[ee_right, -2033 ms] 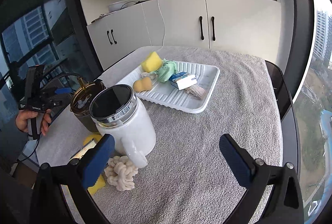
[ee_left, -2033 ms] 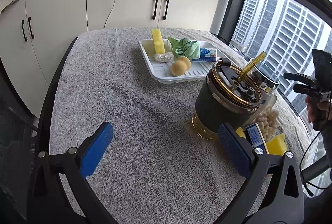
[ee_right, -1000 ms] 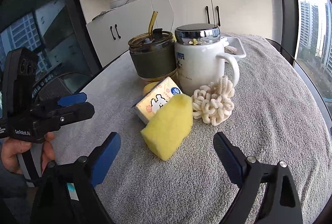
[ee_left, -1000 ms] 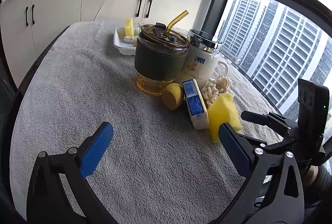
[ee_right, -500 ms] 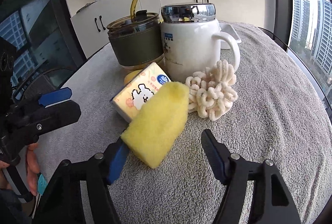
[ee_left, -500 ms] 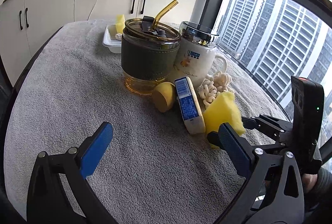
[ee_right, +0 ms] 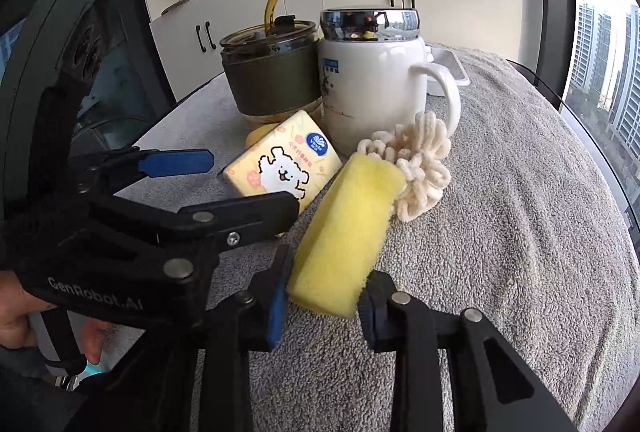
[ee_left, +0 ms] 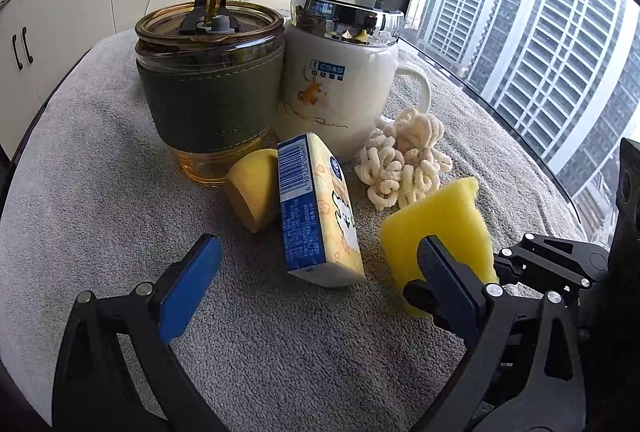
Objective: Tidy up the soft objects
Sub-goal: 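Grasp the blue-and-white carton with the left tool while the right tool grasps the yellow sponge, then lift and carry the carton and yellow sponge over the white tray with both tools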
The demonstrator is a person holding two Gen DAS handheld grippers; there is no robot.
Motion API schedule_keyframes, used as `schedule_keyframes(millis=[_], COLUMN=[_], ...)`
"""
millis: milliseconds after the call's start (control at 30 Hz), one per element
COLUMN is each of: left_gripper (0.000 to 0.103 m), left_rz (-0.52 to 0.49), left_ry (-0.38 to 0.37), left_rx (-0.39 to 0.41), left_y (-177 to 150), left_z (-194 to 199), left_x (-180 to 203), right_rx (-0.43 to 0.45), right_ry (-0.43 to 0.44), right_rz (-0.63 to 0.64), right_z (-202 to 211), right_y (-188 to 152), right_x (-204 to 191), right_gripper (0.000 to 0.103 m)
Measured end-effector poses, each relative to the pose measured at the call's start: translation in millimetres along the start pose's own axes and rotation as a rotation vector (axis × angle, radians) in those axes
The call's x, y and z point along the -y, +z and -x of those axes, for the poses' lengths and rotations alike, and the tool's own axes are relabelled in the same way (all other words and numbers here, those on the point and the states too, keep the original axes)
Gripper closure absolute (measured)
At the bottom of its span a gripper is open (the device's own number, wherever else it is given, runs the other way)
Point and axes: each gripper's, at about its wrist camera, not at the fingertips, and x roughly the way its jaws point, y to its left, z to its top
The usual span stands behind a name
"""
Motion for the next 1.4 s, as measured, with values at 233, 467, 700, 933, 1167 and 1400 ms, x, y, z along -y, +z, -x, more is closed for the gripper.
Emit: schedule_keyframes(millis=[233, 467, 700, 933, 1167, 1400], left_gripper=[0.072, 0.061, 0.081, 0.083, 0.083, 0.083], left_rz=[0.026, 0.068, 0.020, 0.009, 0.040, 0.049], left_ry=[-0.003, -0.016, -0.033, -0.024, -0.013, -0.008], left_rx=[-0.049, -0.044, -0.018, 0.040, 0.052, 0.045], left_y=[-7, -4, -5, -13, -23, -26], left_z=[-15, -14, -14, 12, 27, 27], left_x=[-1, -10, -1, 3, -8, -8], right_rx=[-0.002, -0.002, -0.005, 0.014, 0.020, 0.011], right_ry=[0.015, 0.020, 0.011, -0.016, -0.032, -0.049], right_rz=[-0.011, 0.000, 0.024, 0.049, 0.063, 0.071], right_z=[2, -1, -1, 8, 18, 24], right_y=[-3, -2, -4, -3, -3, -7], right_x=[5, 3, -3, -12, -16, -18], right_gripper=[0.071, 0.072, 0.076, 0.079, 0.080, 0.080])
